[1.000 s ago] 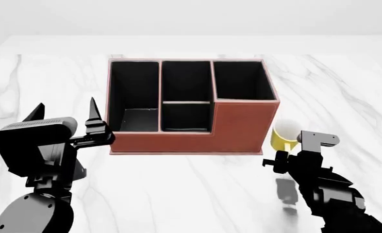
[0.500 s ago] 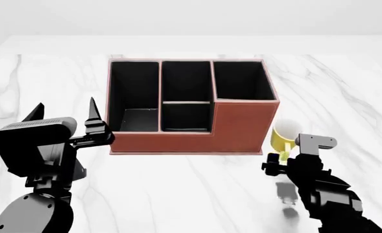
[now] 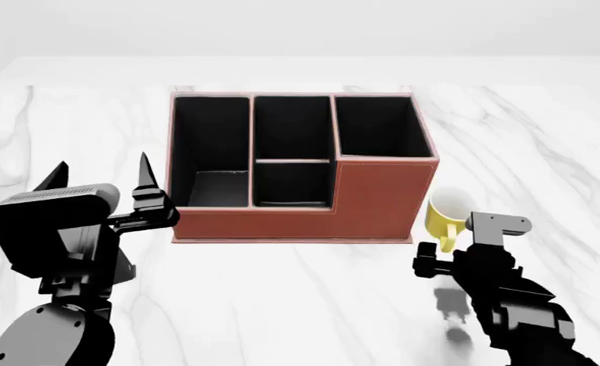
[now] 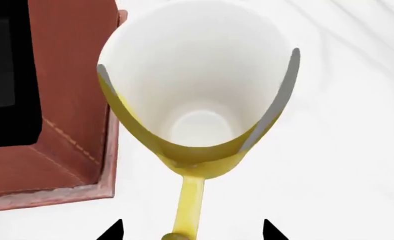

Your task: Pick up the yellow and white mug and place it to the right of the caddy.

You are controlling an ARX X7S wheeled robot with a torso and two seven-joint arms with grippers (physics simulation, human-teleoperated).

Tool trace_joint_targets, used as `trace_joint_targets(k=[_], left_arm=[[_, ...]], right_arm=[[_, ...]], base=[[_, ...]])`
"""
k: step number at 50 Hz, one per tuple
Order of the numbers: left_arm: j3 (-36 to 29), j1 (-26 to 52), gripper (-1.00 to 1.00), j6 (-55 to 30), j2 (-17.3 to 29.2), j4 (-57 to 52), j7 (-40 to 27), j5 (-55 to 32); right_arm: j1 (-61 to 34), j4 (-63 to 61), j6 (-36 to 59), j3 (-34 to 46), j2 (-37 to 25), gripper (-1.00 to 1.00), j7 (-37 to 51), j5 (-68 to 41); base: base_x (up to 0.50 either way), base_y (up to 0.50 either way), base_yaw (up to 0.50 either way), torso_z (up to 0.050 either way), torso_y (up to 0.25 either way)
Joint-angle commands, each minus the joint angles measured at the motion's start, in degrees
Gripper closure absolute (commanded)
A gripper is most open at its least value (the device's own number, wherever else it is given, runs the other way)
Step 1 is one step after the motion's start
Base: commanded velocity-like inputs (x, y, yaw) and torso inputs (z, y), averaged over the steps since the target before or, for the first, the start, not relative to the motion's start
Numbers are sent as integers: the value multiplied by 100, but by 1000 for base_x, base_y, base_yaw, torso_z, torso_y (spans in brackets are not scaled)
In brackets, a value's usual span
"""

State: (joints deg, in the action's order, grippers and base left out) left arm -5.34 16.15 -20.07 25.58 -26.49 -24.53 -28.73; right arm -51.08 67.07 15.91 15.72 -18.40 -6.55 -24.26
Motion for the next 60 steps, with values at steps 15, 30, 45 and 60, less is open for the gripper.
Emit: trace_joint_targets(k=[15,30,45,60], left_arm=[[32,-27,-100,13,32,-70,-46,-46],[60,-38,-100,12,63,-119,-67,-87],[85,-63,-100,-21,105,-257,-114,-138],[126,-76,-100,-33,136,-327,-145,-198]], right_arm=[[977,-1929,863,-266,-401,-100,397,-284],[1846,-3754,1625,-535,-795,-100,862,-725],[2961,-5712,2035,-1018,-1180,-100,1360,-1293],[3553,-7528,2228,-1321,-1440,-100,1885,-1598]], base=[[0,0,0,0,0],[0,0,0,0,0],[0,0,0,0,0],[0,0,0,0,0]])
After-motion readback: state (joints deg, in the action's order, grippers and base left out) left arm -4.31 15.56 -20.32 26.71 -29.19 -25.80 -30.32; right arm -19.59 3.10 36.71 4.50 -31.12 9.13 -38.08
